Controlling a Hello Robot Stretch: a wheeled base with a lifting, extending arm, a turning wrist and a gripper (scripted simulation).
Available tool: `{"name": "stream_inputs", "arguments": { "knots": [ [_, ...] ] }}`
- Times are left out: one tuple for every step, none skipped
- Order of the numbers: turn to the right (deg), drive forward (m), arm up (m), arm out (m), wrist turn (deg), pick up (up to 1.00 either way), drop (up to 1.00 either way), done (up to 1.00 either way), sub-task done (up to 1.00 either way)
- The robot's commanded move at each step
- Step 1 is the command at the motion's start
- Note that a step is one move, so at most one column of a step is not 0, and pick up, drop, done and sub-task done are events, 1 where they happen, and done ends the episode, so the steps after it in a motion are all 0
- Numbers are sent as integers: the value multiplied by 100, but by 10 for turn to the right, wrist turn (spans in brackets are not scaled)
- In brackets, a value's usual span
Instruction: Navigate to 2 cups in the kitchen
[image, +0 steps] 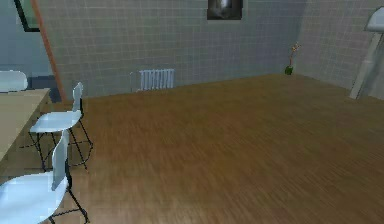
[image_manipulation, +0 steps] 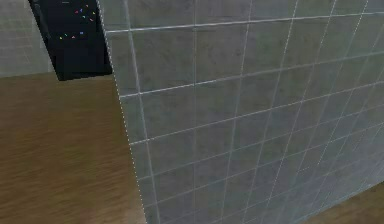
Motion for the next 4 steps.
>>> {"name": "stream_inputs", "arguments": {
  "knots": [
    [30,0,0,0,0,0,0,0,0],
    [0,60,0,0,0,0,0,0,0],
    [-300,0,0,0,0,0,0,0,0],
    [0,95,0,0,0,0,0,0,0]
  ]
}}
